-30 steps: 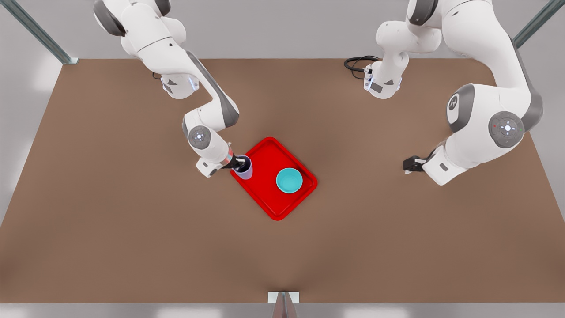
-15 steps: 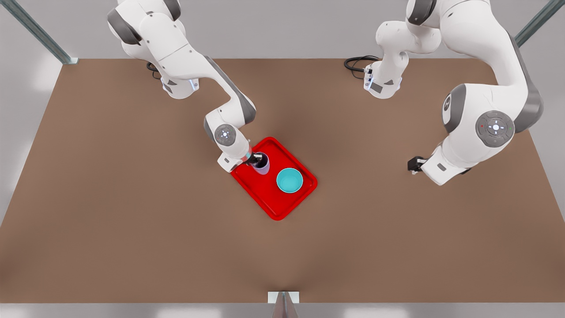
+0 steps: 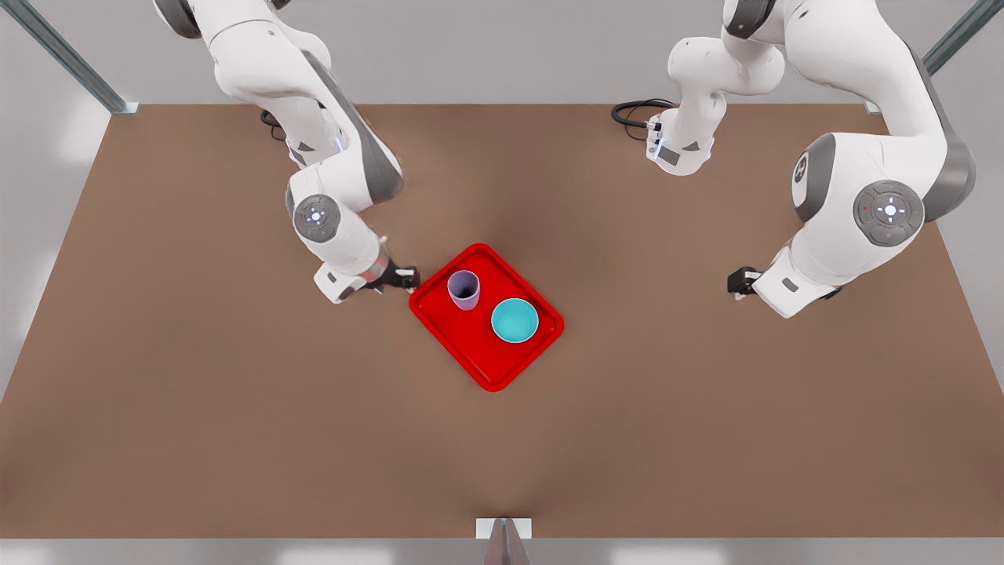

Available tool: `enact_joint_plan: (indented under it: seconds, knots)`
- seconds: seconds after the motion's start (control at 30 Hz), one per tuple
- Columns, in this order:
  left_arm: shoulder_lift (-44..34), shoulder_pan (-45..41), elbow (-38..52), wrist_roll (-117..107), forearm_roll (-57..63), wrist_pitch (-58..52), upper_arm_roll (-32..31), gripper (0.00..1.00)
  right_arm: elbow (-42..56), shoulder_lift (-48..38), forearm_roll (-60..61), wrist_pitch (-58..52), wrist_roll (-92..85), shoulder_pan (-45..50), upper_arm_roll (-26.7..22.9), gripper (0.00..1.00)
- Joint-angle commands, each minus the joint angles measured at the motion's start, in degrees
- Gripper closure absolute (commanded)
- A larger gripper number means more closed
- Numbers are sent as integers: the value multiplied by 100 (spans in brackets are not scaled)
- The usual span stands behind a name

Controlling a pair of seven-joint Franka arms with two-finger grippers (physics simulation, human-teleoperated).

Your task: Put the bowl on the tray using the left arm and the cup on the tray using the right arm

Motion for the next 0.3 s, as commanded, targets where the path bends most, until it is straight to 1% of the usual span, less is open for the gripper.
enact_joint_plan:
  seconds: [0.0, 0.03, 0.1, 0.17, 0.2, 0.23, 0.27]
  knots:
    - [0, 0, -1, 0, -10, -9, 0, 0, 191, -1, -1, -260, -191, 31, -213, 0]
    - [0, 0, -1, 9, -10, -9, 0, 0, 307, -63, -114, -665, -483, -65, -627, 0]
    - [0, 0, -1, 9, -10, -9, 0, 0, 685, -116, -273, -1263, -1765, -83, -1558, 0]
    - [0, 0, -1, 9, -19, -17, 0, 0, 1018, -115, -273, -1492, -3153, -83, -2393, 0]
    - [0, 0, -1, 9, -19, -18, 0, 0, 1106, -45, -308, -1387, -3585, -92, -2745, 0]
    - [0, 0, -1, 9, -27, -18, 0, 0, 1423, 87, -308, -1448, -3603, -92, -2851, 0]
    - [0, 0, -1, 9, -19, -18, 0, 0, 1494, 96, -273, -1439, -3603, -83, -2842, 0]
